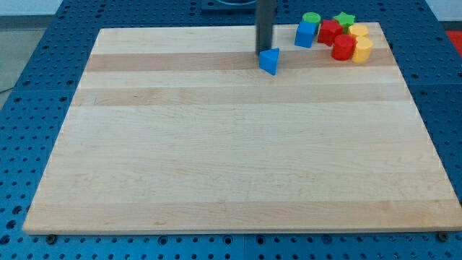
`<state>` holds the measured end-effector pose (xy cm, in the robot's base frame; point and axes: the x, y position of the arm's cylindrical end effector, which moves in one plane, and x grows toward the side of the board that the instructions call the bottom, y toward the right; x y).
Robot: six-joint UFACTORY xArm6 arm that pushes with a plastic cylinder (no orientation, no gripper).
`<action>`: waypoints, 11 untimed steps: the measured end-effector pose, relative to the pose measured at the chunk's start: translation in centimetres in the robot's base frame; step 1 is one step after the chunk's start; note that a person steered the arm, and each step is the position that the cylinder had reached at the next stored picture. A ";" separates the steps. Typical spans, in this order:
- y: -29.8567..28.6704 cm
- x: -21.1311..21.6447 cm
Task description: Move the blue triangle closer to the red star
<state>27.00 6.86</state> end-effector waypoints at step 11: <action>4.2 1.1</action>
